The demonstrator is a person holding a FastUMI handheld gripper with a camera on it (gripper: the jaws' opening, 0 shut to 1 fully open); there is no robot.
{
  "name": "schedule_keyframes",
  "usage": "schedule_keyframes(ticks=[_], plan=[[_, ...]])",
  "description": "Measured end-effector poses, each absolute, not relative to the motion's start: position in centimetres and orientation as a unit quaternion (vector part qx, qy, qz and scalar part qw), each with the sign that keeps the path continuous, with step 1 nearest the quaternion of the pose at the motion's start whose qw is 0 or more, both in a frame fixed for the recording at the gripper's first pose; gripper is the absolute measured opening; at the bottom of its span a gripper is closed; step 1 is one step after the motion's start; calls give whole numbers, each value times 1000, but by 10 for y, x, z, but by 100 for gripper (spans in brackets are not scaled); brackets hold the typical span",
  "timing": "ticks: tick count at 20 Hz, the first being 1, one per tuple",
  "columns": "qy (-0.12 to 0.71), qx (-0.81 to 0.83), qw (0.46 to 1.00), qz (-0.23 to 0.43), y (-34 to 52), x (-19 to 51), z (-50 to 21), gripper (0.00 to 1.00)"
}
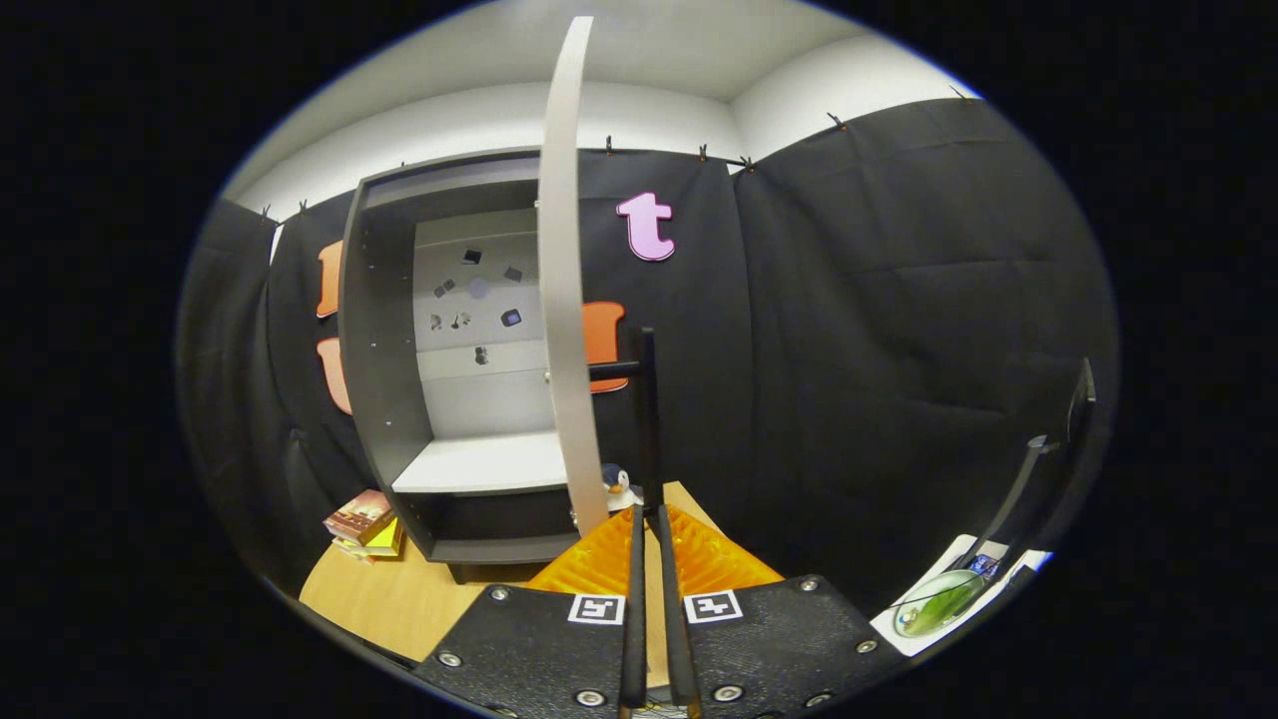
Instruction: Open the shoe cabinet door, grab the shoes and put them into the shoe cabinet, then close the shoe cabinet door.
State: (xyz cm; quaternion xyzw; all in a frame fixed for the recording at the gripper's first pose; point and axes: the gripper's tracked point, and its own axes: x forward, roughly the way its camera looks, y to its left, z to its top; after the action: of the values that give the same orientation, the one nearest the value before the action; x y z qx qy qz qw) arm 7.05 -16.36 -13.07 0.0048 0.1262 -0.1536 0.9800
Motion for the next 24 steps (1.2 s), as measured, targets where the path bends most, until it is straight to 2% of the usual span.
schedule_keyframes(ticks=[5,12,16,18,21,24], plan=[[133,-28,981,-140,-98,63,-141,8],[191,-29,977,-86,-3,67,-198,8],[237,-26,970,-53,34,69,-243,12],[268,-17,962,-41,46,67,-271,15],[325,9,946,-22,62,62,-317,29],[374,32,927,-14,66,56,-362,36]])
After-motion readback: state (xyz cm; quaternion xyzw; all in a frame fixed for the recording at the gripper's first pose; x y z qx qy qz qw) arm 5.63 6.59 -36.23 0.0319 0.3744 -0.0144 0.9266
